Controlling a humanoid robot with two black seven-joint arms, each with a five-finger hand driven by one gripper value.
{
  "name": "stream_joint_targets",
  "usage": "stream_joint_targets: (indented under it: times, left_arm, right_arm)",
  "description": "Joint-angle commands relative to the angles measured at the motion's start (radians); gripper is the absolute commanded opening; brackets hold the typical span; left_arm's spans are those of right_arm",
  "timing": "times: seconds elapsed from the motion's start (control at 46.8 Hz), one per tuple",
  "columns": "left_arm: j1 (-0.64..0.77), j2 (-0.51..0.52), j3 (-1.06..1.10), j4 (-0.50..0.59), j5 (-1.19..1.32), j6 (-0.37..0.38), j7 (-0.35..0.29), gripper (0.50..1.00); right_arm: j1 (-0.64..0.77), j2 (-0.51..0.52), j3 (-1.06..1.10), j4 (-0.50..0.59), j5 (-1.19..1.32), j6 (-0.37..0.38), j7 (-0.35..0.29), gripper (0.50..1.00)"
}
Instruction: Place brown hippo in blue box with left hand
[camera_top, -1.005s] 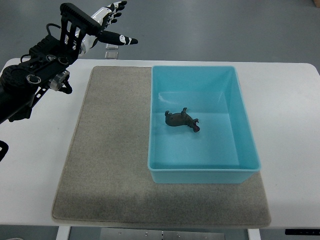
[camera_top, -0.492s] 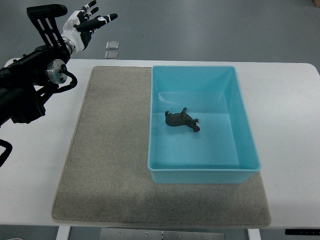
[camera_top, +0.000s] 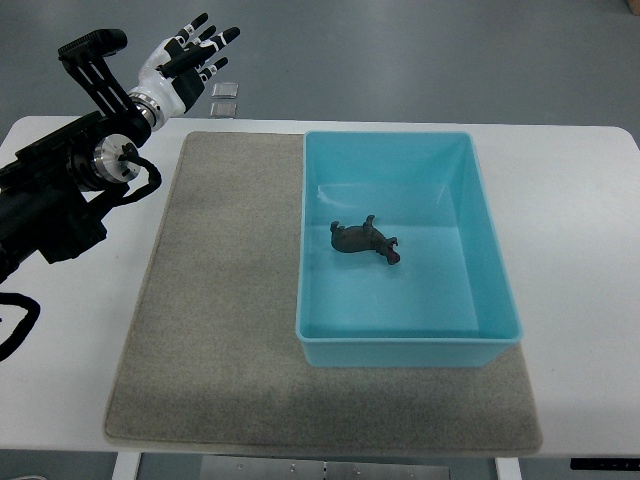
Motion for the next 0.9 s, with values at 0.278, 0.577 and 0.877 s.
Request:
stream_joint_targets:
  times: [0.278, 0.577, 0.877]
  left_arm:
    - [0.045, -0.019, -0.089, 0.029, -0.081, -0.055, -0.009, 0.994]
    - [0.065, -0.036, -0.087, 0.026, -0.069, -0.078, -0.014, 0.996]
    - [0.066, -0.038, -0.09, 0.032, -0.069, -0.082, -0.014, 0.996]
  right_arm:
    - [0.0, 0.0, 0.0, 0.0, 0.0, 0.0, -0.001, 0.936]
    - [0.0, 0.0, 0.0, 0.0, 0.0, 0.0, 0.0, 0.936]
    - [0.0, 0.0, 0.0, 0.0, 0.0, 0.0, 0.0, 0.936]
